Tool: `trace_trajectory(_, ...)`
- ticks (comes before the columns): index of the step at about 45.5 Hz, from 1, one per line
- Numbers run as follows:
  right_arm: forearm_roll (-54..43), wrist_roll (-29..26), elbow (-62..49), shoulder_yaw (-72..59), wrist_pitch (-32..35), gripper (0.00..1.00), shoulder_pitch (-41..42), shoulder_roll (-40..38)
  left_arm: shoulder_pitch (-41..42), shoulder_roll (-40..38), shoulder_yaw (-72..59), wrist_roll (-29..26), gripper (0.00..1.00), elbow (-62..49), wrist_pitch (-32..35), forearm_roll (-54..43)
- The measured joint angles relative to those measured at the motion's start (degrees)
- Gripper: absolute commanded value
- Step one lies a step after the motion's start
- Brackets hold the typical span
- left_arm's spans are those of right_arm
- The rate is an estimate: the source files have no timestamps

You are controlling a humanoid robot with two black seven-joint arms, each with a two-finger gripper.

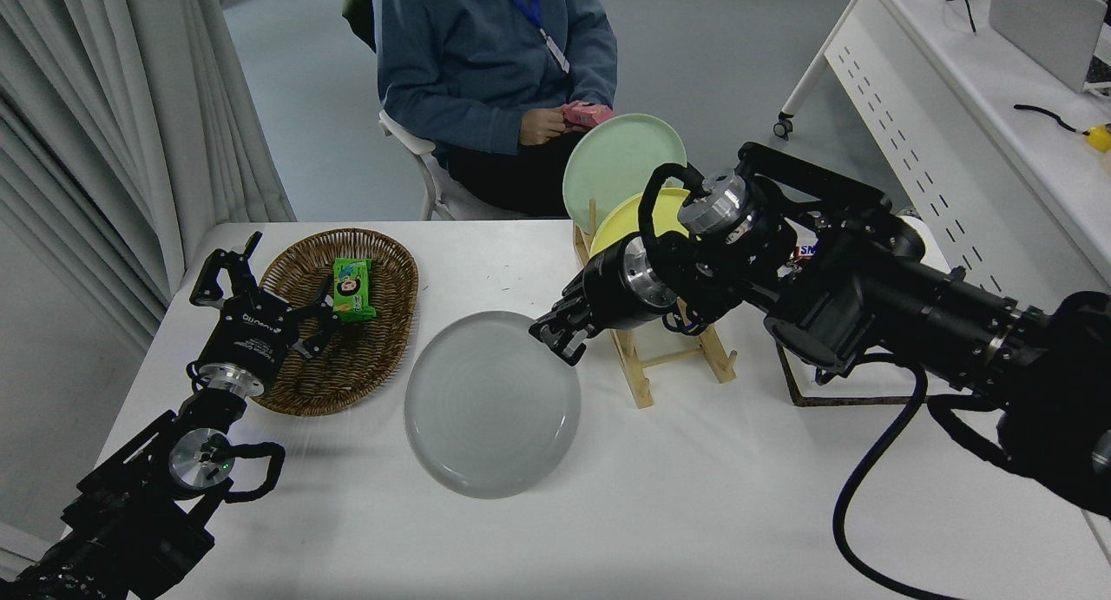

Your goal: Place the plate on the table

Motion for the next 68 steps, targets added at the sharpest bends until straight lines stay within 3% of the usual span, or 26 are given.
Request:
trace_trajectory(34,-0.13,1.33,-11.68,0.40,-0.19,0.00,-7.24,2.15,0.00,0.00,0.00,0.00,1.00,-0.02,-0.04,0.00)
trace_trajectory(68,1.52,3.15,-11.81,0.85,-0.19,0.00,-9.95,2.21,0.00,0.00,0.00,0.00,1.00,0.01,-0.04,0.00)
